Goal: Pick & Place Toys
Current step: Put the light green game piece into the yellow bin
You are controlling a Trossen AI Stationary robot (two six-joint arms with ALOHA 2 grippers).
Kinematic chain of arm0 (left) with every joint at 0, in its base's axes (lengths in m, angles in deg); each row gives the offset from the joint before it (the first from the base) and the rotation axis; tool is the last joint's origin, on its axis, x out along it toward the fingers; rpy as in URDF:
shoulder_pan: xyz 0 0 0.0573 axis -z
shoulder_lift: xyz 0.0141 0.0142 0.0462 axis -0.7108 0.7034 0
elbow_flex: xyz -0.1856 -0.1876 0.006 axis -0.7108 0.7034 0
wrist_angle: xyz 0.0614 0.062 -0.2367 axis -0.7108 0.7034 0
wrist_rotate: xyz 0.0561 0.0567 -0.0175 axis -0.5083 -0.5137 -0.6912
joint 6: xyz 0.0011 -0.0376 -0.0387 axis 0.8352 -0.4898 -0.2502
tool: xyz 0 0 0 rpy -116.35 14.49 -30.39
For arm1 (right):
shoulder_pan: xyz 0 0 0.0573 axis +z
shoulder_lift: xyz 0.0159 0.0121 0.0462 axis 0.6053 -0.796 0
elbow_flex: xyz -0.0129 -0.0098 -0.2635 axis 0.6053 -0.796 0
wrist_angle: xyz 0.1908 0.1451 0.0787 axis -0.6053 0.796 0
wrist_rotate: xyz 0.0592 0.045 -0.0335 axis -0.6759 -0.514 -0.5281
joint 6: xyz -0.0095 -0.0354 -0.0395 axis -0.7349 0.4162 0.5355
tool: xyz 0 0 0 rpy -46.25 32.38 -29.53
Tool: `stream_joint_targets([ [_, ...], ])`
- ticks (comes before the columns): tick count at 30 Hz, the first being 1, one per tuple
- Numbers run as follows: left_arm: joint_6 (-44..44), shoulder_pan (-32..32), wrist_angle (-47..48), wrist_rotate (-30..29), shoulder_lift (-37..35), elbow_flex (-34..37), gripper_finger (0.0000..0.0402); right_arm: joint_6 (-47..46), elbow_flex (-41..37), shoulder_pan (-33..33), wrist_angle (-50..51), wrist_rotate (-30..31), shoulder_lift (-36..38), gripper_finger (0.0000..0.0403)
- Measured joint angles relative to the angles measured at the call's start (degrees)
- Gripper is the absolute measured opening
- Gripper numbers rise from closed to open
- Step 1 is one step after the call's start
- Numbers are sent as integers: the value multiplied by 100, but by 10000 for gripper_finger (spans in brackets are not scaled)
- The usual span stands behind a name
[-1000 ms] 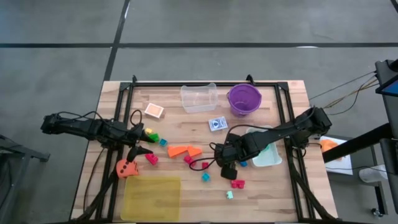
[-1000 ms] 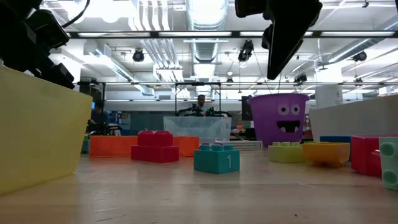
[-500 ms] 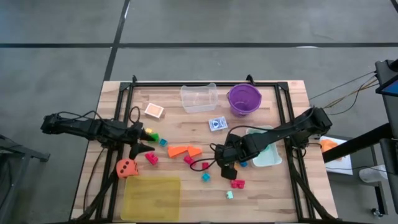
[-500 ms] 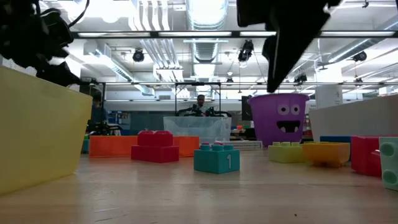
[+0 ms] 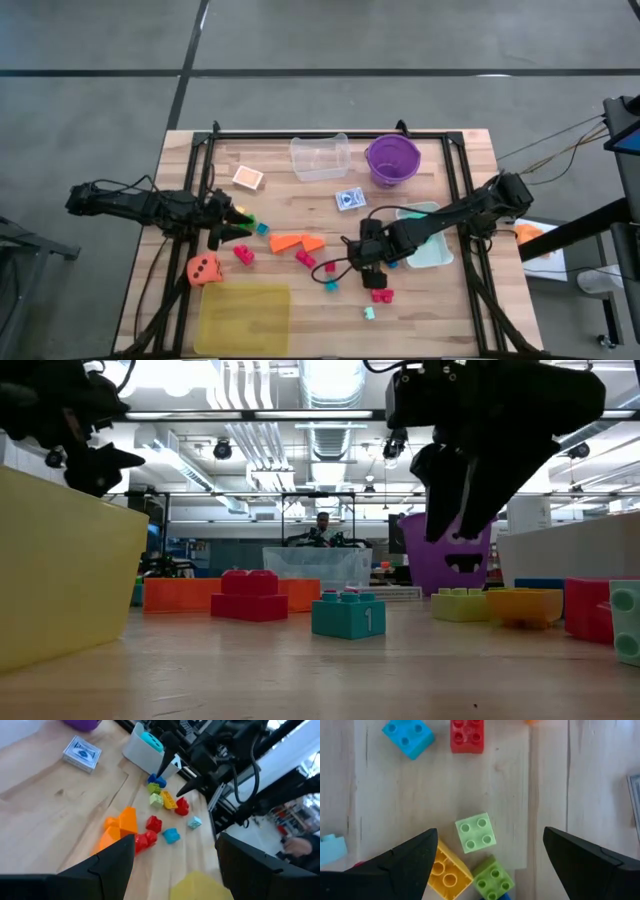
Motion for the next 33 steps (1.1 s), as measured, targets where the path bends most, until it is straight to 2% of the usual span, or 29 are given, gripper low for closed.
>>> stream_joint_targets([
  [9, -472, 0, -298, -61, 0, 0, 274, 224, -486, 0, -571, 2, 0, 359],
  [16, -804, 0, -318, -597, 0, 0, 274, 184, -738, -24, -996, -81, 0, 359],
  [25, -1243, 2, -342, -1006, 0, 0, 274, 202, -991, -165, -1409, -97, 2, 359],
  [33, -1676, 0, -341, -1067, 0, 0, 274, 283, -1053, -151, -1445, -97, 2, 359],
])
